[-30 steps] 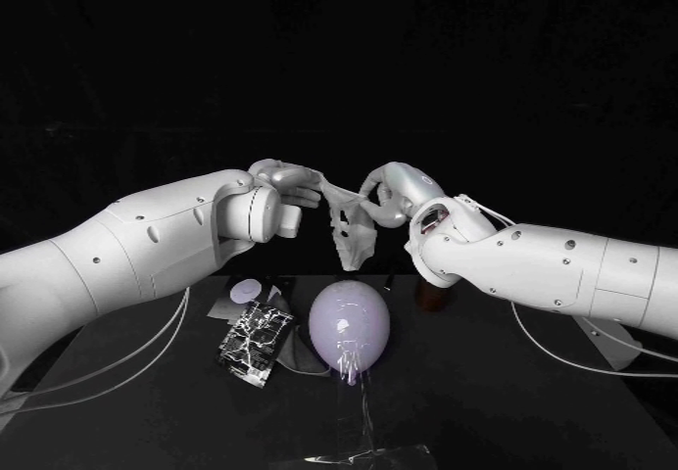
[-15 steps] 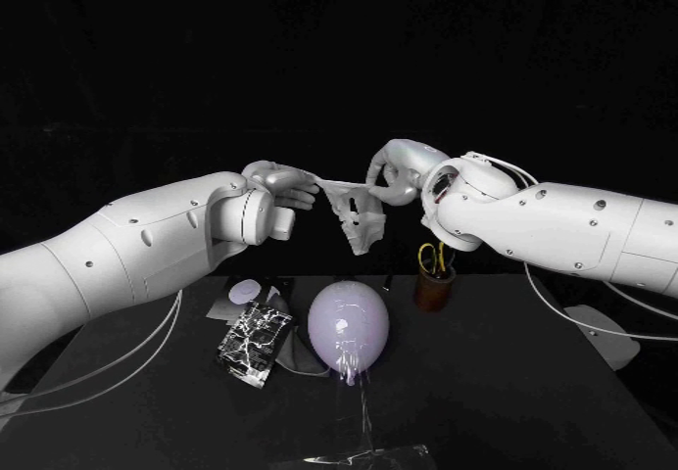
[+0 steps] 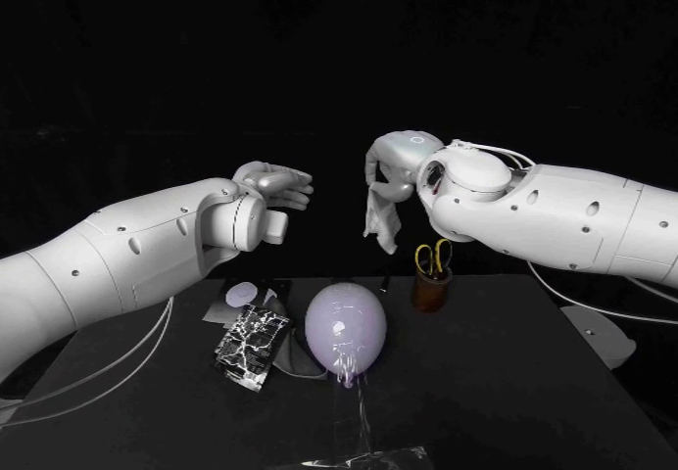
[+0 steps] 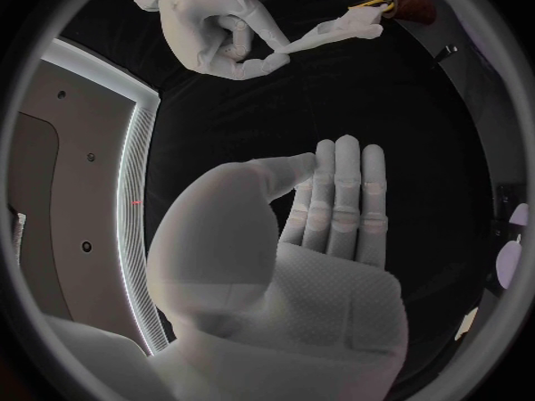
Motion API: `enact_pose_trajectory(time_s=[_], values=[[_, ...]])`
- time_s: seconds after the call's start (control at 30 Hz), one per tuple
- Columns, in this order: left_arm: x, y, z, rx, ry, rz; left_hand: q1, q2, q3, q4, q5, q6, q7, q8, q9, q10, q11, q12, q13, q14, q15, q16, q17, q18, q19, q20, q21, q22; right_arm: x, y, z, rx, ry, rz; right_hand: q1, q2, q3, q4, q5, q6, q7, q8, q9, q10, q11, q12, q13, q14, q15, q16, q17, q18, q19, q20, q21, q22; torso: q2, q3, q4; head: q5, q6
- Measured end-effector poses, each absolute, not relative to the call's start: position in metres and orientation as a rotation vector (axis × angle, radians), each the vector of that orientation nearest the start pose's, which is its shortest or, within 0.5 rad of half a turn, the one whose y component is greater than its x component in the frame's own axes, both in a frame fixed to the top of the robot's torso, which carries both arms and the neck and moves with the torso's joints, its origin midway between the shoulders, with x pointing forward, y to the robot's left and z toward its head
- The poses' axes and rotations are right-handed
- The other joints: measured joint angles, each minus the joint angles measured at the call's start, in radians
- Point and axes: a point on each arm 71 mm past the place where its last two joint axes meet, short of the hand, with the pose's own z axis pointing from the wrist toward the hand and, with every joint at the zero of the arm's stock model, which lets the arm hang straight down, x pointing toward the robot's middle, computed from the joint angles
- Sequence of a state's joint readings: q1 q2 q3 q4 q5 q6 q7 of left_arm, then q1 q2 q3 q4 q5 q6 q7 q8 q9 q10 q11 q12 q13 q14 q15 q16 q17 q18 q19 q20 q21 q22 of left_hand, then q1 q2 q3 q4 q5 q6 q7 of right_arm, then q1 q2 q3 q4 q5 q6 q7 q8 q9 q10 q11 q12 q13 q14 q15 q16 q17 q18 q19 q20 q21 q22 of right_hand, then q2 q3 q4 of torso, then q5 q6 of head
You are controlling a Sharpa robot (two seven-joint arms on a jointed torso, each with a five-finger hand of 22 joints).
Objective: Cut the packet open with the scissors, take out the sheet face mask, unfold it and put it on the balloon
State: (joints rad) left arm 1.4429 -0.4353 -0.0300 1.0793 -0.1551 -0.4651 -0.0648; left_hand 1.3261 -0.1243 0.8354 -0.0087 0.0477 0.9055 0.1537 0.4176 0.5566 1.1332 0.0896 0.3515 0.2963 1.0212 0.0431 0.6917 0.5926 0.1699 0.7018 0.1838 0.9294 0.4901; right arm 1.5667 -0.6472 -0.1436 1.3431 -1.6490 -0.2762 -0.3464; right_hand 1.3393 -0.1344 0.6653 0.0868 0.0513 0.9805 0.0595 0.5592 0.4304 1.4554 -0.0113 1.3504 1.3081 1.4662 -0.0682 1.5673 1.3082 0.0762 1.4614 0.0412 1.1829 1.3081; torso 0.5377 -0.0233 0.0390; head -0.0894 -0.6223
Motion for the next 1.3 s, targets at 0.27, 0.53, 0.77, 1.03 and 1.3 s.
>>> enact_pose_trajectory(time_s=[0.27, 0.53, 0.77, 1.03, 1.3], values=[[0.587, 0.127, -0.073, -1.051, 1.475, -1.244, -0.003, -0.003, 0.009, -0.004, 0.000, 0.002, 0.002, 0.000, 0.000, 0.000, 0.000, -0.001, 0.000, -0.001, -0.001, 0.000, -0.002, -0.001, -0.002, -0.002, 0.007, 0.004, 0.553, -0.152, -0.033, -0.413, 1.305, 0.179, -0.005, -0.005, 0.004, -0.004, -0.002, 0.006, -0.002, 0.001, 0.000, 0.003, -0.001, 0.007, 0.000, 0.000, 0.000, -0.001, 0.000, 0.000, 0.000, 0.000, 0.013, 0.000, -0.001, 0.0011, 0.0009, 0.000, -0.004], [0.588, 0.125, -0.064, -0.986, 1.450, -1.265, -0.005, -0.005, 0.009, -0.003, 0.000, 0.004, 0.004, -0.007, 0.001, 0.000, 0.000, -0.004, -0.001, -0.003, 0.000, 0.006, -0.002, -0.001, -0.011, 0.001, 0.011, 0.008, 0.553, -0.150, -0.036, -0.438, 1.288, 0.159, -0.005, -0.005, 0.004, -0.004, -0.003, 0.008, -0.004, 0.001, 0.000, 0.004, -0.003, 0.007, -0.001, 0.000, 0.000, -0.002, 0.000, 0.000, 0.000, 0.000, 0.016, -0.001, -0.005, 0.0010, 0.0032, -0.004, 0.000], [0.589, 0.127, -0.075, -0.836, 1.456, -1.233, -0.057, -0.060, -0.101, 0.058, 0.003, -0.050, 0.025, -0.082, 0.269, -0.075, 0.031, -0.061, -0.031, -0.098, 0.035, -0.033, -0.024, -0.010, -0.097, 0.040, -0.086, -0.051, 0.551, -0.148, -0.035, -0.411, 1.275, 0.193, -0.008, -0.008, 0.004, -0.005, -0.003, 0.009, -0.002, 0.002, 0.000, 0.004, -0.003, 0.011, 0.000, 0.000, 0.000, 0.000, -0.001, 0.000, 0.000, 0.000, 0.019, -0.001, -0.005, 0.0009, 0.0036, -0.009, 0.005], [0.584, 0.126, -0.096, -0.645, 1.471, -1.245, -0.038, -0.131, -0.243, 0.122, 0.003, -0.094, 0.039, -0.221, 0.136, -0.134, 0.076, -0.165, -0.114, -0.255, 0.099, -0.222, -0.135, -0.037, -0.189, 0.107, -0.392, -0.246, 0.546, -0.152, -0.033, -0.323, 1.260, 0.269, -0.008, -0.008, 0.007, -0.007, -0.004, 0.010, -0.002, 0.002, 0.000, 0.004, -0.003, 0.011, 0.000, 0.000, 0.000, 0.000, -0.001, 0.000, -0.001, 0.000, 0.019, 0.000, -0.005, -0.0002, 0.0050, -0.017, 0.006], [0.573, 0.109, -0.126, -0.498, 1.515, -1.304, 0.000, -0.135, -0.415, 0.157, 0.003, -0.124, 0.023, -0.279, 0.059, -0.187, 0.100, -0.251, -0.179, -0.317, 0.132, -0.377, -0.227, -0.094, -0.312, 0.116, -0.620, -0.376, 0.541, -0.150, -0.034, -0.218, 1.281, 0.362, -0.014, -0.008, 0.011, -0.011, -0.006, 0.010, -0.001, 0.002, 0.000, 0.004, -0.003, 0.011, 0.000, 0.000, 0.000, -0.001, 0.000, 0.000, -0.001, 0.000, 0.015, 0.000, -0.005, -0.0006, 0.0035, -0.013, 0.007]])
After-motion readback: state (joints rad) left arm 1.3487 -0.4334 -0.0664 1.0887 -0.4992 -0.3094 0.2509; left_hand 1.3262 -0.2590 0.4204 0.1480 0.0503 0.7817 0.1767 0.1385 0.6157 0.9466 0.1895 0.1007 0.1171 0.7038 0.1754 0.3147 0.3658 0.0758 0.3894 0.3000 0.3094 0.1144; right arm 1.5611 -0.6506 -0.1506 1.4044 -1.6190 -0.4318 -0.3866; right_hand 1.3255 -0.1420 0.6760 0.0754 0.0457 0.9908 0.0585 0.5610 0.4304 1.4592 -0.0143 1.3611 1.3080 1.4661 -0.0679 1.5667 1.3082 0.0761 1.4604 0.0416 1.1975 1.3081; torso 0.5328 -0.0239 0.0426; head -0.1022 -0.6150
